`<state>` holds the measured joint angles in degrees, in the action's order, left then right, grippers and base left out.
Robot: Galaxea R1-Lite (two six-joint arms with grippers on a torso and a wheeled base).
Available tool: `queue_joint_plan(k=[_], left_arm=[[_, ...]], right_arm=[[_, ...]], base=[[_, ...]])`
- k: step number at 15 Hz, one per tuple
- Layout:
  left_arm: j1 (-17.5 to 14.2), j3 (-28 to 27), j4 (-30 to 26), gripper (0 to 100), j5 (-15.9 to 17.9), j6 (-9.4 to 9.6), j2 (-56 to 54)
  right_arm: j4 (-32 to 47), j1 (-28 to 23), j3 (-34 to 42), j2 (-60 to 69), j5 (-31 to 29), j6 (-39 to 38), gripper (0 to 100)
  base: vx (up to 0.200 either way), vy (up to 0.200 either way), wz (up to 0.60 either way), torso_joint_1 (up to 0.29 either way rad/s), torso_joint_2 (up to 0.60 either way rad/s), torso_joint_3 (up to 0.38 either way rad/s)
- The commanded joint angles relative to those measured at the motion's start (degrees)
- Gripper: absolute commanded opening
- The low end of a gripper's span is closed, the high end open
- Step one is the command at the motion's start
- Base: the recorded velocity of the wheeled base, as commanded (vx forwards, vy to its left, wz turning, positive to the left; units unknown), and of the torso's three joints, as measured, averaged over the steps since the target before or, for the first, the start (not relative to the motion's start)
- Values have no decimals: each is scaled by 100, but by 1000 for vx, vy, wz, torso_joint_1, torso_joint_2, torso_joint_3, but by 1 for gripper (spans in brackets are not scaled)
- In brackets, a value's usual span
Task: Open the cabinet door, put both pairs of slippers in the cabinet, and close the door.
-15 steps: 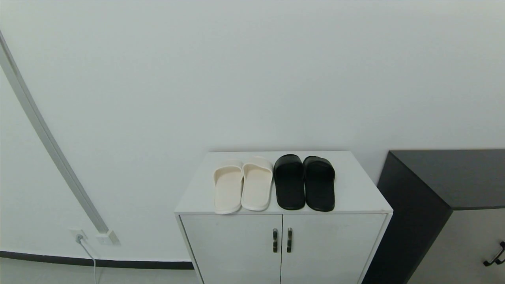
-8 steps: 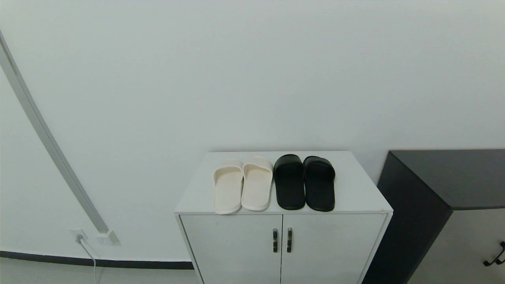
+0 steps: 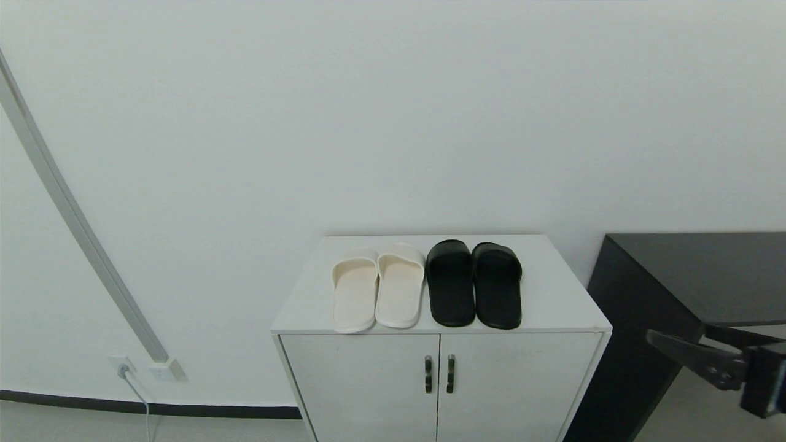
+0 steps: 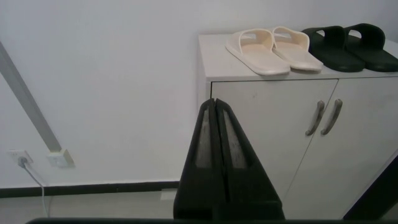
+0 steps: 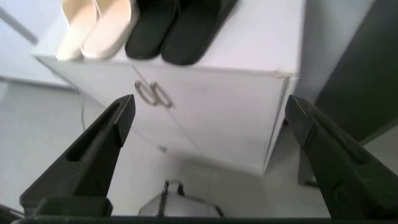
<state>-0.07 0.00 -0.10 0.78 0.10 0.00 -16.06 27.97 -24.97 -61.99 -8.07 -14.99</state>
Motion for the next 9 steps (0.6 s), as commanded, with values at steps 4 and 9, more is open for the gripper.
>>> queue_joint_plan(k=[4,9], left_arm=[[-1,0,1,0,1,-1,0],[-1,0,-8,0,1,-1,0]], right_arm=[[-240,1071,-1063,-1861,-977,-566,100],[-478,1501,-1863,-2959,-1663,-689,100]], base=[[0,0,0,0,0,0],[0,0,0,0,0,0]])
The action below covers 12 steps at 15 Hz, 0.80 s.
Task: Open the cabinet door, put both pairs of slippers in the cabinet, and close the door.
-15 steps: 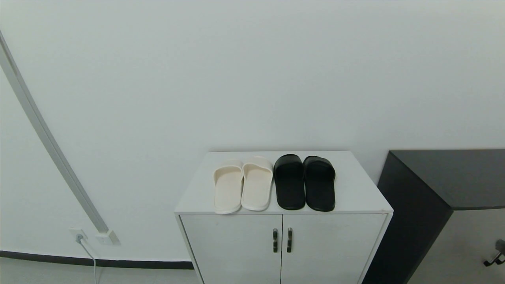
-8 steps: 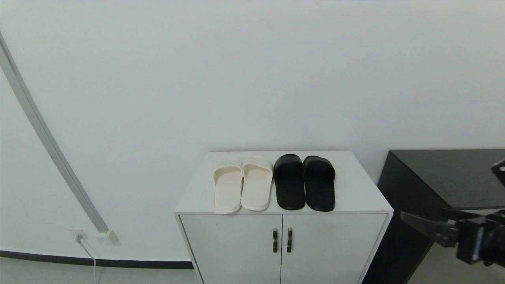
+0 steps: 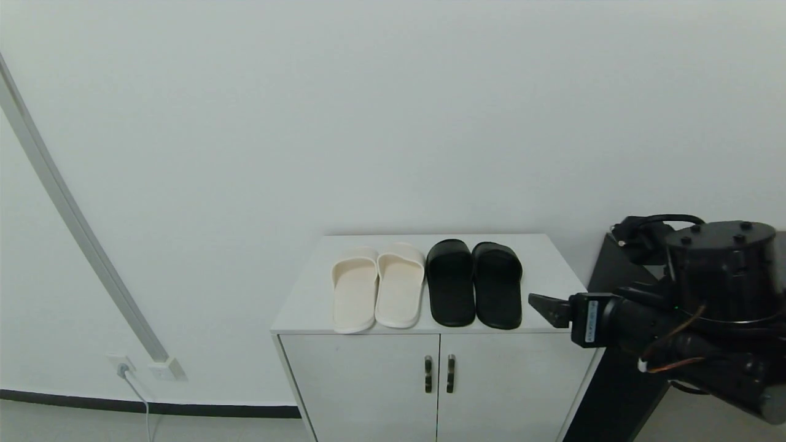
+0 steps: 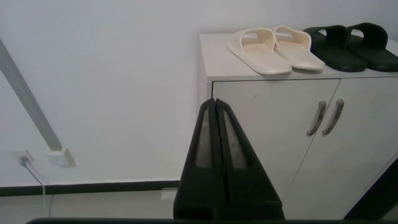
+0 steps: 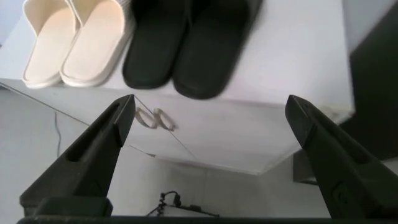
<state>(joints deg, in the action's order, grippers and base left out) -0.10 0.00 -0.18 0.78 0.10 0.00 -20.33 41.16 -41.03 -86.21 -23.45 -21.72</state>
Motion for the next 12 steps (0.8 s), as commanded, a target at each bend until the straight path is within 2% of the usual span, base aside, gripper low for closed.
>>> queue_joint_plan(k=[1,7,12], left_arm=[[1,0,1,0,1,-1,0],[1,0,1,0,10,8,0],[1,0,1,0,10,8,0]], right_arm=[[-58,270,-441,-722,-274,-25,100],[-120,446,-1548,-2075,-1328,-157,100],[-410,191,-2286,-3059,-1416,-130,100]], base=[[0,0,0,0,0,0],[0,0,0,0,0,0],[0,0,0,0,0,0]])
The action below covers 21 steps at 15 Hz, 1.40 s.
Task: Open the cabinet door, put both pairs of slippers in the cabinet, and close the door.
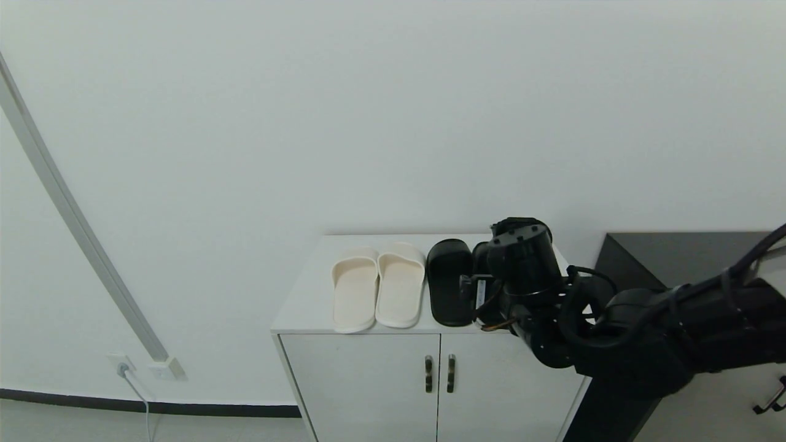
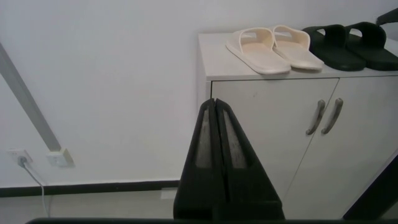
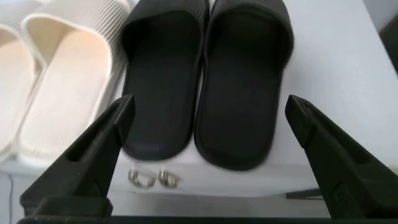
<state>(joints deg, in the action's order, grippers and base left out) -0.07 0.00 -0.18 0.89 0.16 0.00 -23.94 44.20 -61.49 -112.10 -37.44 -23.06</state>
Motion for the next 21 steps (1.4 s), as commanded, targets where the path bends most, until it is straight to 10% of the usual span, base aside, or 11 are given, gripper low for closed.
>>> queue_joint_plan(k=[1,19,20,21], left_arm=[[-1,-9,1,0,-1,2,0],[-1,-9,1,0,-1,-7,0],[-1,-9,1,0,-1,-7,0],[-1,0,1,0,-1,-7,0]], right_arm=[[-190,-175,-337,-655,-18,13,100],[-1534,-984,-2631,-3019,-150,1454,100],[-1534,-984,-2640,-3028,-150,1463,0],[-1534,-993,-2640,-3019,-150,1454,0]], base=[[0,0,0,0,0,0],[0,0,0,0,0,0],[0,0,0,0,0,0],[0,0,0,0,0,0]])
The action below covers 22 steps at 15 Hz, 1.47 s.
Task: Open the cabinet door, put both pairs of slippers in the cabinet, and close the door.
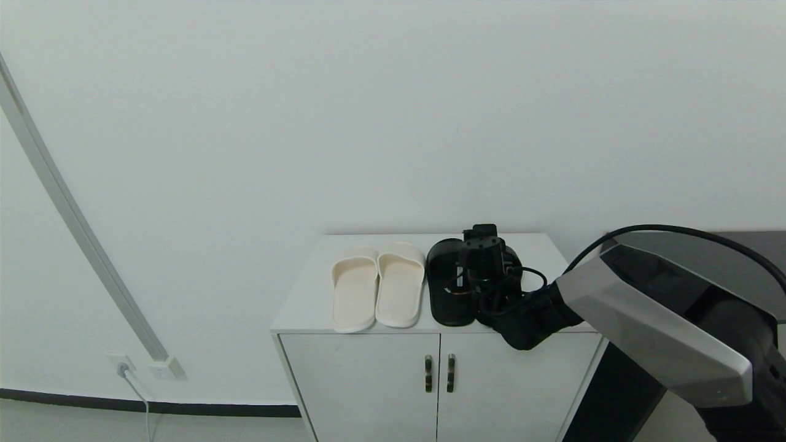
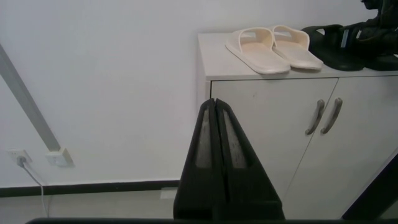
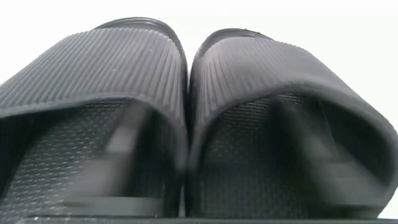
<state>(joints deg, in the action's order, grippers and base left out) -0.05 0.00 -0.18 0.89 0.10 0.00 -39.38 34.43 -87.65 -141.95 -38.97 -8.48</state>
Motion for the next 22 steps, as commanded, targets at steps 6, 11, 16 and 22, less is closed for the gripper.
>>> queue_joint_plan(k=[6,11,16,22], left_arm=[[-4,0,1,0,-1,-1,0],[-4,0,1,0,-1,-1,0],[-4,0,1,0,-10,-1,0],[-4,0,1,0,-10,8,0]], right_arm=[[-18,-6,20,115,-5,5,0],[-18,47,662,897,83,-4,0],[-141,407,2244,2373,733,5,0],[-264,706,3984,4026,2298,84,0]], base=[[0,0,0,0,0,0],[0,0,0,0,0,0],[0,0,0,0,0,0],[0,0,0,0,0,0]])
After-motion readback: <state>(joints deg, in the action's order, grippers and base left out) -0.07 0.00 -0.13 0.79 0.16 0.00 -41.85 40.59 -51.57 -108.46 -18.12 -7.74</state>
